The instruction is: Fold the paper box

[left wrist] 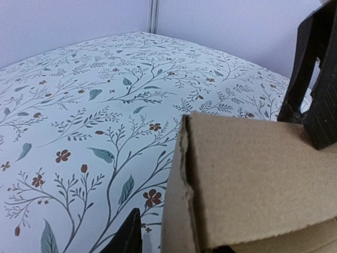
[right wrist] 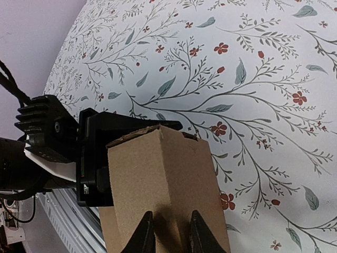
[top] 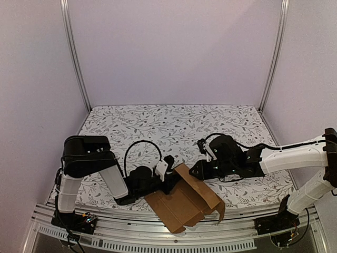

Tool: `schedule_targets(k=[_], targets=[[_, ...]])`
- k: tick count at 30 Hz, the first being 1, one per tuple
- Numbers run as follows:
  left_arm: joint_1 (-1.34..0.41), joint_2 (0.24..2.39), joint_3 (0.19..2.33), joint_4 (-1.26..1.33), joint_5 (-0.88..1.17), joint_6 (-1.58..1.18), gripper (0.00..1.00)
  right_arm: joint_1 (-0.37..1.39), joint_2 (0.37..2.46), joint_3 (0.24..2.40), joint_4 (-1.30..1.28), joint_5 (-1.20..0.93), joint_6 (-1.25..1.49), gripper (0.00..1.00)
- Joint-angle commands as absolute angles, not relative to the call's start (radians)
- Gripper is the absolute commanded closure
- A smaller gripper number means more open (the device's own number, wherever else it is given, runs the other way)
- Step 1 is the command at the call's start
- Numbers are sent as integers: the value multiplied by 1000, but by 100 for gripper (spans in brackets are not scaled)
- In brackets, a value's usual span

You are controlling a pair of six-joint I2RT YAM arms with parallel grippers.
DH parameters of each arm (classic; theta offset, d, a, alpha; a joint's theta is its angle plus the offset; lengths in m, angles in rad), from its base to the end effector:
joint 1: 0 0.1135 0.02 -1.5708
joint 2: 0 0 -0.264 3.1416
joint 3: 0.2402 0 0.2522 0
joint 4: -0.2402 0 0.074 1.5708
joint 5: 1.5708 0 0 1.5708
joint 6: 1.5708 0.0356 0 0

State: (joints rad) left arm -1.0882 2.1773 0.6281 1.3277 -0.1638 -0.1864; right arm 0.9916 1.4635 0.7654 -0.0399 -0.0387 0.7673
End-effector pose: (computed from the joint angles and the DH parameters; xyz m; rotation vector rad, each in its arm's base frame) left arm 0.1640 -0.3004 0.0628 0.6974 1.7193 -0.7590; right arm 0.1625 0.2510 0.1908 -0.3007 2.4790 0.8816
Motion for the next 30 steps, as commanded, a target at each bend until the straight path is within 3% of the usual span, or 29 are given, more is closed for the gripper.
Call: schedule_targets(k=[1,8,18,30], targets=[[-1077,2195,657,1525,-162,-160,67,986,1459,767,-88,-23,770,79],[-1068,2200,672,1524,-170,-149,68,986,1457,768,-87,-24,766,79],[-1057,2209,703,1524,-171,-149,83,985,1456,763,-83,-29,764,79],[-1057,2224,741,1525,-135,-166,85,989,1459,758,-75,-38,772,79]])
